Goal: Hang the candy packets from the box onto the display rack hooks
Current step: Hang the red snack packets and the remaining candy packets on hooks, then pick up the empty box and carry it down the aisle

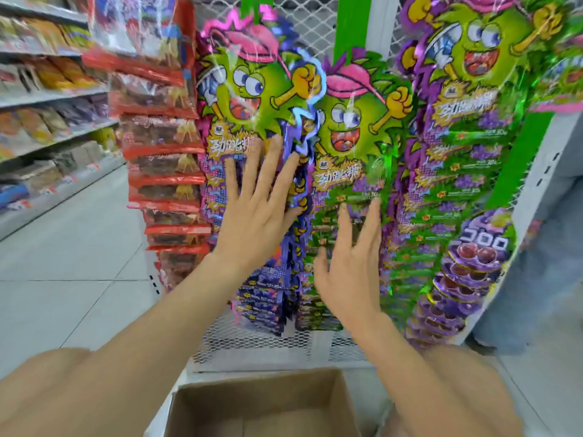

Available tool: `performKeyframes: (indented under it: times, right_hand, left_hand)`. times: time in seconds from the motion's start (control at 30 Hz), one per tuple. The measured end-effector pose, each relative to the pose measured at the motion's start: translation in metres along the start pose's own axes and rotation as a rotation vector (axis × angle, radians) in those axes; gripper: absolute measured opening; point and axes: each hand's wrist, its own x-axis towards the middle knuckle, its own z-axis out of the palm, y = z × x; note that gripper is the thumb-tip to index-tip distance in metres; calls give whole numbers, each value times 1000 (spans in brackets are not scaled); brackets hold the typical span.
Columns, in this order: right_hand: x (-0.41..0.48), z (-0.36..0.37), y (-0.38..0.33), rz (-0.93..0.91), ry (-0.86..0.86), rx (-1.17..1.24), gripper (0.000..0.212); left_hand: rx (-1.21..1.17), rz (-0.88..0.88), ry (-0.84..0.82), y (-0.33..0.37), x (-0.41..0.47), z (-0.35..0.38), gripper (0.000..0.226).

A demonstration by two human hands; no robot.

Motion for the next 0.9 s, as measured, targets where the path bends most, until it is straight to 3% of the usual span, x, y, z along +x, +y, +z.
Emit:
performKeyframes:
  times: [0.17,0.27,0.37,0.47,0.6,0.67,0.77,0.83,0.9]
  right_hand:
    - [-54,18,-6,-48,-310,97,36]
    - [-77,26,-10,-77,-642,147,26]
    - [-98,47,-6,-55,-919,88,27]
    - [-113,74,11,135,-1023,89,31]
    - [-164,109,42,516,-996,-51,43]
    - [-201,126,54,794,-950,-162,55]
    - [-253,145,66,1194,-989,-245,70]
    - [-278,151,72,1235,-961,-266,65]
    - [-288,154,76,1130,-896,-293,49]
  left_hand:
    - [-143,169,12,2,-94,15,41]
    - [-197,165,-297,1,-170,29,21]
    - [-181,-150,-753,-1,-240,36,32]
    - [-170,-429,-1053,-10,-288,39,38]
    - [-167,-672,-1104,-13,-339,46,62]
    - [-180,-843,-1109,-12,-369,50,75]
    - [-253,-1292,-1148,-19,-411,59,82]
    - [-294,-1519,-1270,-23,-431,63,66]
    - [-310,-1575,-1339,-21,-442,65,43]
